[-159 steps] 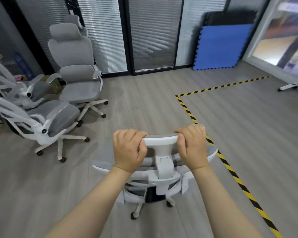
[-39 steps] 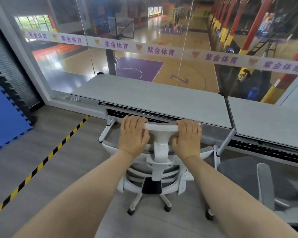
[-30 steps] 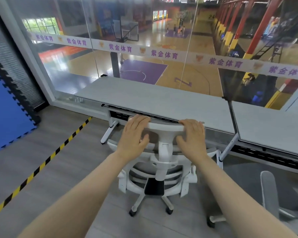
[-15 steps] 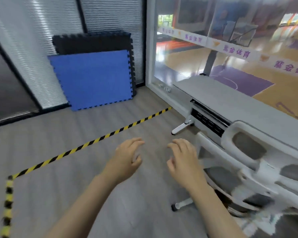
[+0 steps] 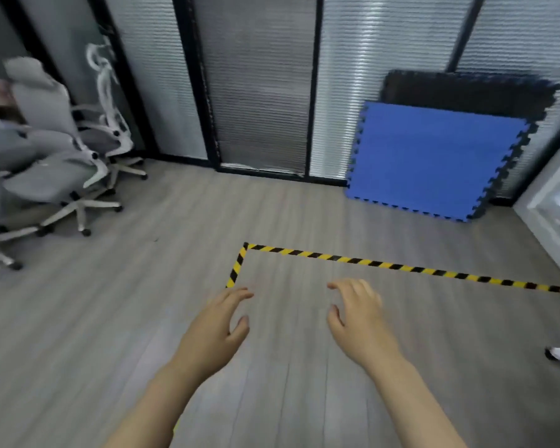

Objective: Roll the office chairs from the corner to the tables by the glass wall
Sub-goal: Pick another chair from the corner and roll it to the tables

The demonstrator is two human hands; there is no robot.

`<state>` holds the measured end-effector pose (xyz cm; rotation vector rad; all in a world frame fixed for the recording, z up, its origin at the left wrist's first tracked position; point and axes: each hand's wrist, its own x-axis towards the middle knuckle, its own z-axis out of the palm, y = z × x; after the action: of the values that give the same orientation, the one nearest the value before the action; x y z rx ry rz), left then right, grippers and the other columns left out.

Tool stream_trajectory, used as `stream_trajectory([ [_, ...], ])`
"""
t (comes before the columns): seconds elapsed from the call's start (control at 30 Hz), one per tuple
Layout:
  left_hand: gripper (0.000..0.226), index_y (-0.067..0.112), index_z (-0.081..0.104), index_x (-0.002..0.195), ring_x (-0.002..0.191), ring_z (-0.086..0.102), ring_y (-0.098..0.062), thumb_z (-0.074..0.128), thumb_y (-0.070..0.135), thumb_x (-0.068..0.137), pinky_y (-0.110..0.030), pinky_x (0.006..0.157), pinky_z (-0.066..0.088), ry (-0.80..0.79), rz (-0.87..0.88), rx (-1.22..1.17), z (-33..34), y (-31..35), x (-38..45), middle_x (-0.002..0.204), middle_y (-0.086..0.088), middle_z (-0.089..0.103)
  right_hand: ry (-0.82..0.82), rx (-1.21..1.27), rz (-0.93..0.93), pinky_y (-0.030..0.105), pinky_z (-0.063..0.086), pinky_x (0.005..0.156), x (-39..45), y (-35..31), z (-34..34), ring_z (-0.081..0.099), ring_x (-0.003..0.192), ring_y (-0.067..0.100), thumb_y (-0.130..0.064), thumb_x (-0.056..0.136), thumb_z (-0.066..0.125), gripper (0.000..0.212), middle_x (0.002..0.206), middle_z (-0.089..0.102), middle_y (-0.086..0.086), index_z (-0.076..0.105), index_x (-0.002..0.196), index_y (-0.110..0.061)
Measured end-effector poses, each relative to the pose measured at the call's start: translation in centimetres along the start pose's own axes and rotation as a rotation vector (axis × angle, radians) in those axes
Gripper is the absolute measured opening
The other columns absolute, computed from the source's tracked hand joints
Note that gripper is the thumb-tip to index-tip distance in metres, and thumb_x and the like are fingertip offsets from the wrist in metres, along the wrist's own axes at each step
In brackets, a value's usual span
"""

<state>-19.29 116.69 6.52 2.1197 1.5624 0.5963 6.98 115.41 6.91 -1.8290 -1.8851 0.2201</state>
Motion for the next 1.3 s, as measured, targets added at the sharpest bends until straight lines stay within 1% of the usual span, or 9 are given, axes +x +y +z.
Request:
stream_trajectory([
  [0.1, 0.037, 0.036, 0.045, 0.136, 0.122, 0.045, 0.001, 0.046, 0.032, 0.099, -0.015, 0.096, 0.033, 0.094, -0.16, 0.017, -5.3, -6.8, -3.3, 0.14, 0.028, 0.035, -0.16, 0.102, -0.042, 0.028, 0.033, 0.101, 3.6, -6.6, 5.6, 0.043, 0.124, 0.017, -0.018, 0.09, 0.053, 0.036, 0.125, 0.055, -0.003, 0.055, 0.126, -0.018],
  [0.2, 0.038, 0.033, 0.047, 0.135, 0.133, 0.037, -0.004, 0.05, 0.028, 0.098, -0.018, 0.102, 0.029, 0.228, -0.368, 0.01, -9.7, -13.2, -7.6, 0.144, 0.02, 0.039, -0.286, 0.153, -0.141, 0.033, 0.034, 0.107, 6.3, -13.0, 10.5, 0.04, 0.128, 0.017, -0.019, 0.091, 0.052, 0.037, 0.13, 0.052, -0.005, 0.052, 0.129, -0.02],
  [0.43, 0.038, 0.032, 0.048, 0.134, 0.128, 0.046, -0.013, 0.051, 0.025, 0.097, -0.023, 0.097, 0.033, 0.473, -0.729, -0.035, -16.9, -23.4, -15.6, 0.143, 0.018, 0.041, -0.488, 0.21, -0.407, 0.025, 0.035, 0.096, 11.5, -27.5, 20.0, 0.04, 0.123, 0.011, -0.02, 0.092, 0.051, 0.035, 0.124, 0.049, -0.012, 0.051, 0.127, -0.023],
  [0.73, 0.038, 0.028, 0.053, 0.13, 0.111, 0.056, -0.029, 0.057, 0.017, 0.094, -0.028, 0.091, 0.037, 0.746, -1.062, -0.005, -26.6, -38.7, -19.2, 0.141, 0.011, 0.048, -0.692, 0.212, -0.68, 0.031, 0.037, 0.103, 21.4, -46.3, 34.0, 0.034, 0.129, 0.011, -0.023, 0.095, 0.05, 0.037, 0.127, 0.046, -0.01, 0.047, 0.131, -0.025],
  [0.9, 0.037, 0.032, 0.052, 0.129, 0.112, 0.051, -0.008, 0.055, 0.018, 0.095, -0.027, 0.09, 0.038, 0.906, -1.116, 0.021, -33.4, -45.6, -20.3, 0.137, 0.018, 0.046, -0.679, 0.229, -0.791, 0.026, 0.033, 0.095, 28.1, -58.4, 40.2, 0.043, 0.123, 0.019, -0.014, 0.089, 0.058, 0.034, 0.121, 0.057, -0.001, 0.057, 0.123, -0.017],
  [1.0, 0.036, 0.035, 0.051, 0.128, 0.106, 0.042, 0.006, 0.054, 0.019, 0.096, -0.015, 0.083, 0.034, 0.973, -1.171, 0.028, -35.9, -48.9, -21.6, 0.134, 0.023, 0.044, -0.686, 0.238, -0.816, 0.023, 0.03, 0.092, 30.4, -65.0, 43.4, 0.043, 0.121, 0.019, -0.01, 0.088, 0.058, 0.032, 0.116, 0.057, -0.004, 0.058, 0.121, -0.015],
  [1.07, 0.036, 0.039, 0.049, 0.125, 0.111, 0.043, 0.004, 0.054, 0.019, 0.096, -0.008, 0.082, 0.033, 0.994, -1.201, 0.008, -37.1, -51.6, -22.5, 0.133, 0.025, 0.043, -0.7, 0.264, -0.852, 0.024, 0.03, 0.092, 31.0, -69.3, 45.8, 0.043, 0.12, 0.018, -0.01, 0.088, 0.059, 0.032, 0.115, 0.057, -0.005, 0.058, 0.119, -0.016],
  [1.2, 0.036, 0.03, 0.052, 0.13, 0.119, 0.052, -0.016, 0.055, 0.018, 0.096, -0.023, 0.092, 0.035, 0.996, -1.269, 0.008, -40.1, -58.6, -24.0, 0.135, 0.021, 0.043, -0.763, 0.276, -0.913, 0.02, 0.028, 0.091, 30.8, -77.3, 51.5, 0.041, 0.123, 0.014, -0.01, 0.089, 0.058, 0.032, 0.111, 0.05, -0.012, 0.058, 0.12, -0.017],
  [1.3, 0.036, 0.026, 0.053, 0.13, 0.125, 0.047, -0.012, 0.056, 0.016, 0.095, -0.024, 0.098, 0.035, 1.016, -1.274, 0.025, -43.9, -64.9, -25.1, 0.134, 0.019, 0.044, -0.781, 0.285, -0.962, 0.022, 0.03, 0.095, 30.7, -84.0, 56.1, 0.043, 0.122, 0.016, -0.011, 0.088, 0.059, 0.031, 0.11, 0.05, -0.012, 0.058, 0.118, -0.017],
])
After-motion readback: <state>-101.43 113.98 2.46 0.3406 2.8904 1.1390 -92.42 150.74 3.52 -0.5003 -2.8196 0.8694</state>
